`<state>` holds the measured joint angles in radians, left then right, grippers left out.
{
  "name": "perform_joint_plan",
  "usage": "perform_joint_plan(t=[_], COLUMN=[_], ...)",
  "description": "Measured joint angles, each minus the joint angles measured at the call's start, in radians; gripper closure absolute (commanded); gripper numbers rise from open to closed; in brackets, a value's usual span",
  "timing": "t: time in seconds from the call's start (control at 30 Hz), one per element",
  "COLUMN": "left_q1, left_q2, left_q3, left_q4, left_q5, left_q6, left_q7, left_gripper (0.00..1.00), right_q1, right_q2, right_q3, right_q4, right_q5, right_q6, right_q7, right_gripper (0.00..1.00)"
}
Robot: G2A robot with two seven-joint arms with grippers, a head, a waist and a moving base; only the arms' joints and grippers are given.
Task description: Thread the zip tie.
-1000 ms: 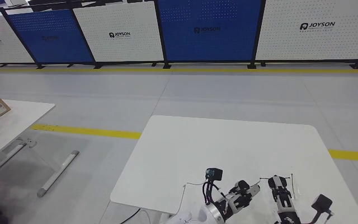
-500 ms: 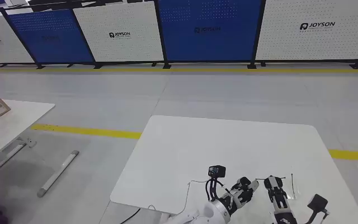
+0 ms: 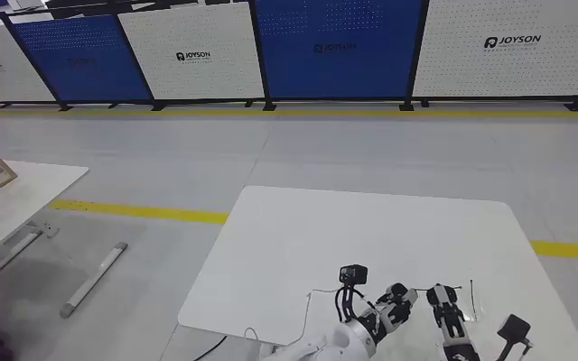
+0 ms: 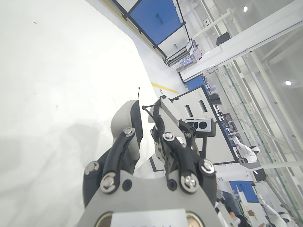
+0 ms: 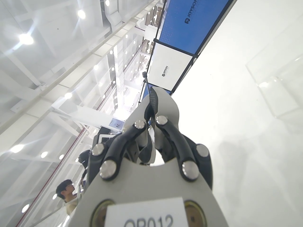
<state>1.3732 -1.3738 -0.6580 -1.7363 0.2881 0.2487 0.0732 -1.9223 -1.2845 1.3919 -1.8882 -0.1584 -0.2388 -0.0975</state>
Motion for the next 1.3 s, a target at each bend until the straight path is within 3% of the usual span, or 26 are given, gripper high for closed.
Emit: perform_joint_plan(t=[0.43,0.63,0.87,1.3], left_q1=[0.016,0.019,0.021,0.029], left_q2=[-0.001,-0.003,-0.005,-0.006], left_q3=[-0.019,-0.023,-0.026,-0.030], left_q4=[-0.009,-0.010,-0.008,-0.014], left_q5=[0.009,0.012,0.014,0.027], left_q6=[-0.015,-0.016,-0.020,-0.032], left_q7=[-0.010,-0.014,-0.019,-0.045], left_gripper=[0.89,1.00,1.00,1.00], right_q1=[-0.002,-0.002,-0.001,-0.001], right_q2=[-0.002,-0.003,-0.004,0.002], right_q3=[0.004,0.005,0.007,0.039], right_q4=[0.000,0.001,0.004,0.011], right_q5=[-0.011,-0.012,-0.008,0.062], right_q6=[-0.002,-0.007,-0.011,-0.036], right_q7=[0.003,0.005,0.015,0.117], right_gripper=[1.00,1.00,1.00,1.00])
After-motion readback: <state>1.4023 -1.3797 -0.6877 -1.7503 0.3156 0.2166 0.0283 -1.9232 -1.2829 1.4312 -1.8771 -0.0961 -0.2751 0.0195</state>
